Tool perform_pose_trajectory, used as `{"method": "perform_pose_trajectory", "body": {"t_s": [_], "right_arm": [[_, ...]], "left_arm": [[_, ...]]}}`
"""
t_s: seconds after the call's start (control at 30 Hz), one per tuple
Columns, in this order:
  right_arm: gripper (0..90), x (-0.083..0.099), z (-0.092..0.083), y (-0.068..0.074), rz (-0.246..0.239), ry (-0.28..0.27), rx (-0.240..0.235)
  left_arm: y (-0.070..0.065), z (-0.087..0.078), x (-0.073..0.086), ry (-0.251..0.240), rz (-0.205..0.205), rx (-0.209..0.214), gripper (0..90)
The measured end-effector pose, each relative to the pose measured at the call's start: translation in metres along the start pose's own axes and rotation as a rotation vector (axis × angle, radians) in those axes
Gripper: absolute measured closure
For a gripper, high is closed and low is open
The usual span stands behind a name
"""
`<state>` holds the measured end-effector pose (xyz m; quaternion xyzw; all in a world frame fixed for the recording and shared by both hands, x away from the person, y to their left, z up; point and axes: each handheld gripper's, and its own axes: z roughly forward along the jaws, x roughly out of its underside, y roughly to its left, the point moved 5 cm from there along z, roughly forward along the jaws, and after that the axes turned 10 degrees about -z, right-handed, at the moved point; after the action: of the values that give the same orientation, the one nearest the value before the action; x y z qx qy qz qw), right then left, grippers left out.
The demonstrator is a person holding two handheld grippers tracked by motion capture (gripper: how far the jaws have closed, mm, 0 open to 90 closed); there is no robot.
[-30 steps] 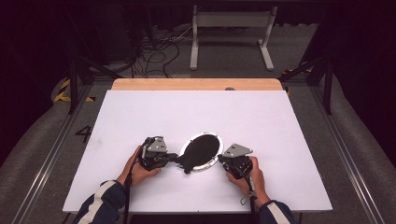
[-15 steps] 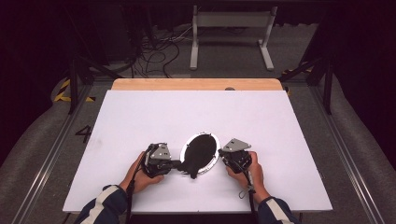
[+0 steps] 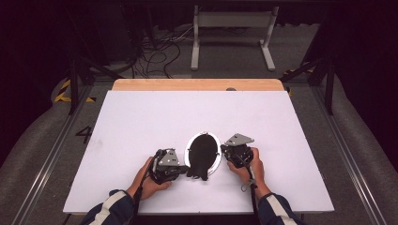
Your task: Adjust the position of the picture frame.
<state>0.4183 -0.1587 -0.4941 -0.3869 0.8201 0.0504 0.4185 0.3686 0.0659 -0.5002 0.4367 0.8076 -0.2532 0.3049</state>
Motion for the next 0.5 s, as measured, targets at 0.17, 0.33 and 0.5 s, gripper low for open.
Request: {"method": "perform_pose_trajectory", "body": {"t_s": [0.17, 0.33, 0.5], "right_arm": [[90.0, 0.0001, 0.0002, -0.0013, 0.010, 0.001, -0.002], [90.0, -0.0003, 0.0019, -0.0053, 0.023, 0.003, 0.000], [90.0, -0.0008, 0.0030, -0.0064, 0.019, 0.003, 0.010]], "left_arm": [[-0.0036, 0.0018, -0.0017, 0.001, 0.014, -0.021, 89.9], [-0.0060, 0.0049, -0.0030, -0.010, 0.008, -0.005, 89.9], [-0.0065, 0.0061, -0.0043, -0.007, 0.018, -0.002, 89.9]]}}
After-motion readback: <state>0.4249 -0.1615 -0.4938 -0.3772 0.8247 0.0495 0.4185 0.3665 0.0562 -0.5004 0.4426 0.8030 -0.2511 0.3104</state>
